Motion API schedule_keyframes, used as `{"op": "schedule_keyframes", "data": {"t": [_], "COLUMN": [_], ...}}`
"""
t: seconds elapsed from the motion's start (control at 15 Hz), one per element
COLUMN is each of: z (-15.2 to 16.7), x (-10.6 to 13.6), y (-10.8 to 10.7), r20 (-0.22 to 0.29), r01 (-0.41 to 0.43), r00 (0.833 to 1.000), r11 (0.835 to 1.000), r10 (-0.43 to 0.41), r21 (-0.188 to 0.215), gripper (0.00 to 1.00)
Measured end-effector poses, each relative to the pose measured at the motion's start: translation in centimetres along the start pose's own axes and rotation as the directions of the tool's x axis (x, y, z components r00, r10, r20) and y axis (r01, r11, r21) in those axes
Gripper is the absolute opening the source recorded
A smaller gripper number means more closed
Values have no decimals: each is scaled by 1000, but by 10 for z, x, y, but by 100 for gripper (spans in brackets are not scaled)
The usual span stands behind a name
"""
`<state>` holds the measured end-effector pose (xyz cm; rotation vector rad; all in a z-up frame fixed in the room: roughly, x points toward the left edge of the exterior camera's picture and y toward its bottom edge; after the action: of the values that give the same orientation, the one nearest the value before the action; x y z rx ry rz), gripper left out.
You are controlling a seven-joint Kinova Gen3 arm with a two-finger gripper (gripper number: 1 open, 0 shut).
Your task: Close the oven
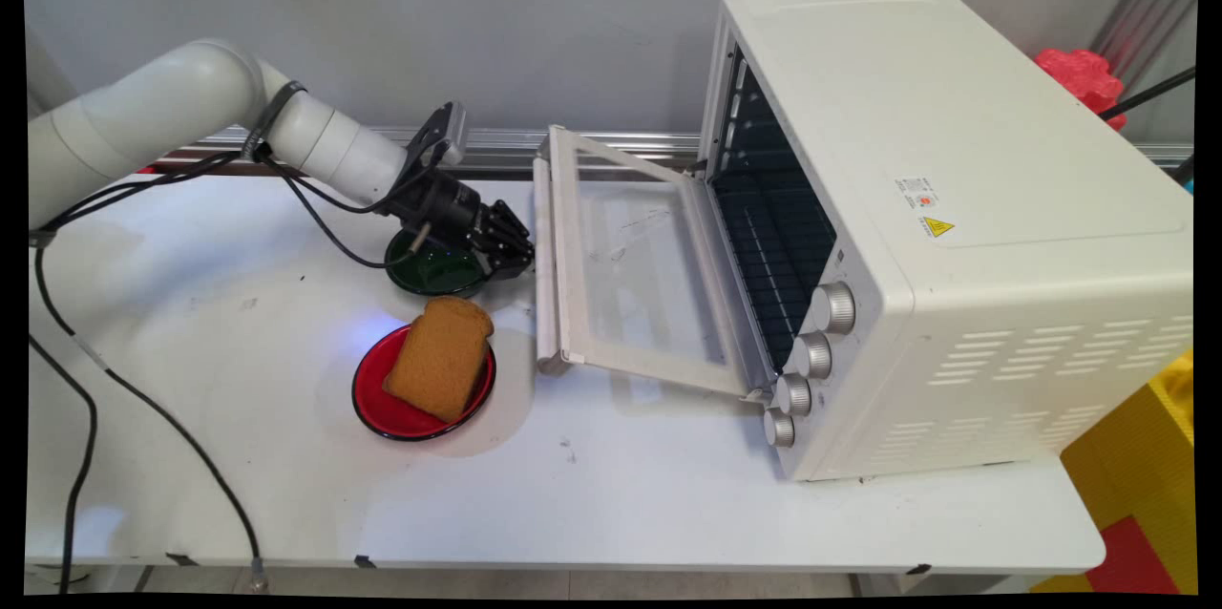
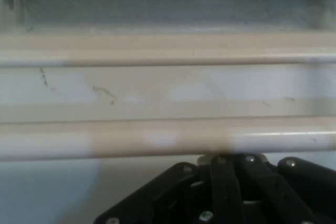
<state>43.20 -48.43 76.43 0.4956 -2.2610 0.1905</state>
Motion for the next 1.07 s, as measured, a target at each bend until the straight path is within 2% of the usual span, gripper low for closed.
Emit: {"op": "schedule_keyframes", "data": {"t": [0.53, 1.07], "z": [-6, -15], "x": [23, 75], "y": [-6, -16], "r20": [-77, -172], "r01": [4, -25], "r00": [997, 985], "r11": [1000, 1000], "r10": [-3, 26], "r21": [4, 7], "gripper": [0, 0]}}
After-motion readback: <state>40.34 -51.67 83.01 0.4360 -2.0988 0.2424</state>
